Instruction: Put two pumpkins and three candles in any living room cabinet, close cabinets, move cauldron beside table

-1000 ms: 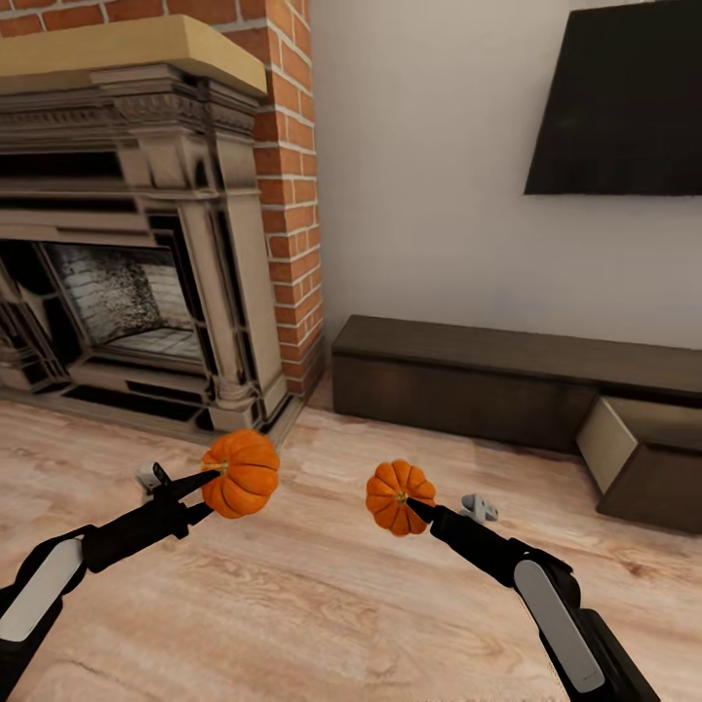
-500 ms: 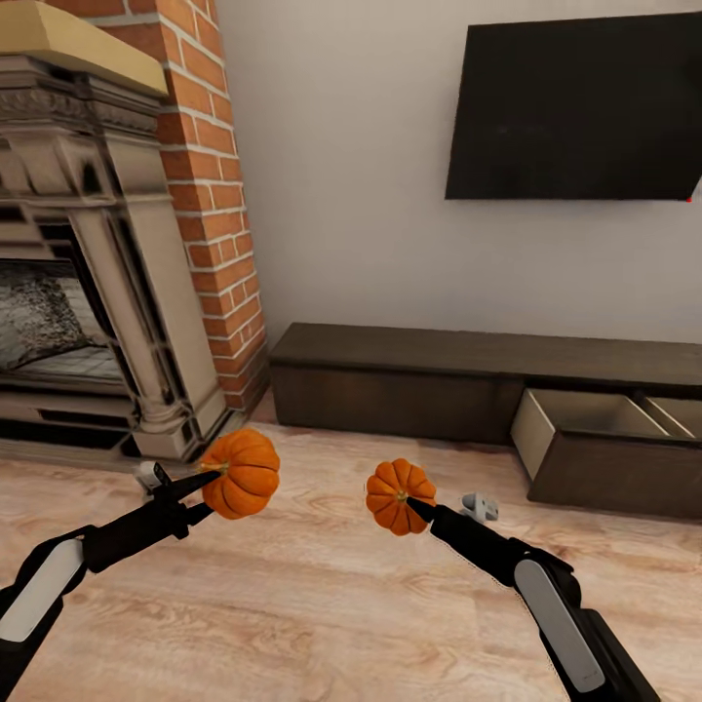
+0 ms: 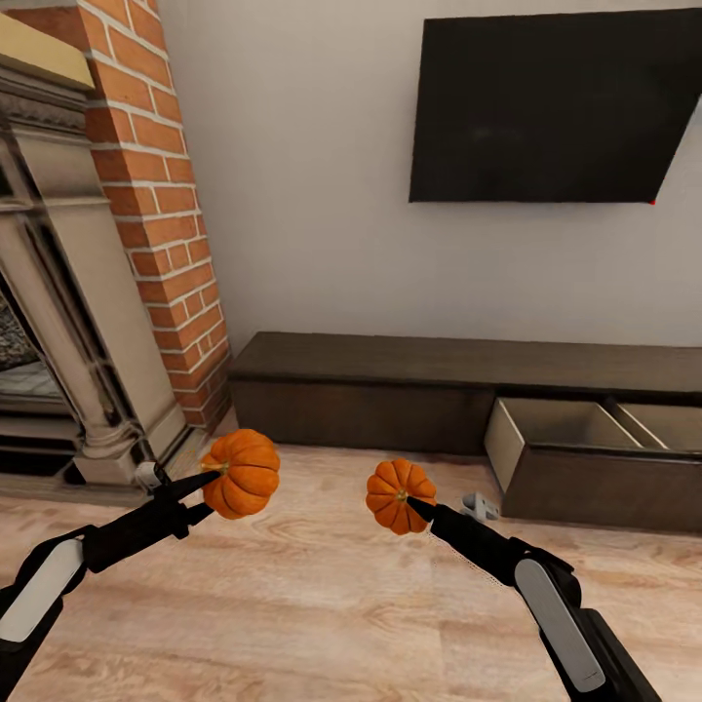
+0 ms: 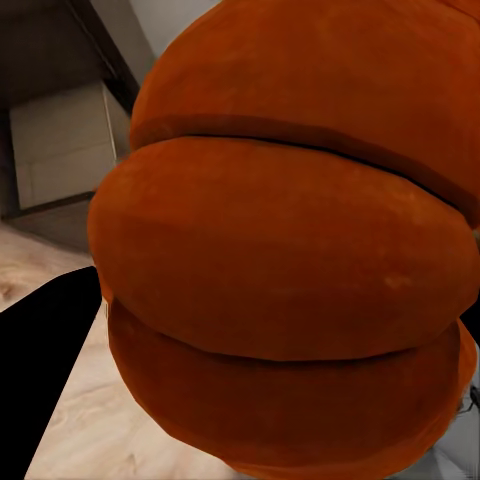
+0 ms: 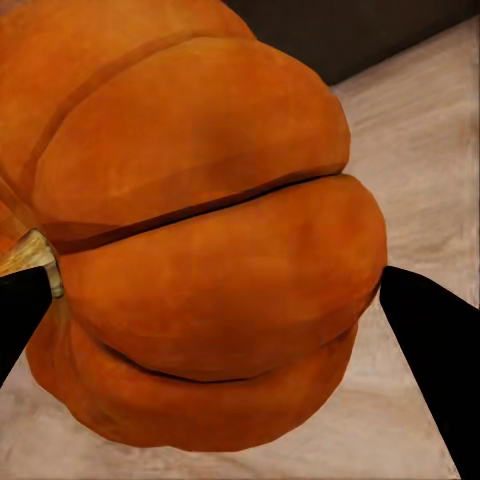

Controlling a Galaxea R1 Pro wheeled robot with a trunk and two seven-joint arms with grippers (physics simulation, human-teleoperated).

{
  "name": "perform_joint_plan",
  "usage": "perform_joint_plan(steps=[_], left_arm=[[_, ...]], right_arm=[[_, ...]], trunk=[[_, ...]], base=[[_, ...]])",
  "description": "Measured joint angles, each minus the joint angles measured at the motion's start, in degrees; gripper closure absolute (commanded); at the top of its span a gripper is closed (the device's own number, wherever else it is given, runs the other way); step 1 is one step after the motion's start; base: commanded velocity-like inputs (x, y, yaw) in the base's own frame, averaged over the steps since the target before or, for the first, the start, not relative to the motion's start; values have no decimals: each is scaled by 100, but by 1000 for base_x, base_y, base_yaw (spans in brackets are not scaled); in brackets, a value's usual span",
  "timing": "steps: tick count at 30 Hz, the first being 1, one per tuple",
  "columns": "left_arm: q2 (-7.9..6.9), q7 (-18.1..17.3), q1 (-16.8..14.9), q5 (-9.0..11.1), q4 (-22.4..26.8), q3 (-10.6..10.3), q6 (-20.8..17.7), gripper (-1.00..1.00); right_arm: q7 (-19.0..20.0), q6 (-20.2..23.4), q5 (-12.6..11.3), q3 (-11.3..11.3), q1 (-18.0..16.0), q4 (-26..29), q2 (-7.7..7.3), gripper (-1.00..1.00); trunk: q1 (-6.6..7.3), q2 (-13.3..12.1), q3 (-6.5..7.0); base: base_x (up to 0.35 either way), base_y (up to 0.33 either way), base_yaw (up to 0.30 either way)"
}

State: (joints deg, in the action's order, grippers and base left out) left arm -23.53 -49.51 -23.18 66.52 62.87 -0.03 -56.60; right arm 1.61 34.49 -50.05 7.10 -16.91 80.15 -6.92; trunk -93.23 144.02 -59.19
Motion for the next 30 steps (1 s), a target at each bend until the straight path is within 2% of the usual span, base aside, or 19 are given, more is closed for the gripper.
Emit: perform_joint_plan(steps=[23, 30], left_arm=[[8, 7, 0, -9, 0, -7, 3, 100], [8, 17, 2, -29, 1, -5, 11, 100]], right_arm=[[0, 0, -9, -1, 0, -13, 0, 100], [0, 0, -1, 0, -1, -3, 1, 100]], trunk=[[-1, 0, 125], [-1, 0, 135]], base=[[127, -295, -243], [116, -304, -61]])
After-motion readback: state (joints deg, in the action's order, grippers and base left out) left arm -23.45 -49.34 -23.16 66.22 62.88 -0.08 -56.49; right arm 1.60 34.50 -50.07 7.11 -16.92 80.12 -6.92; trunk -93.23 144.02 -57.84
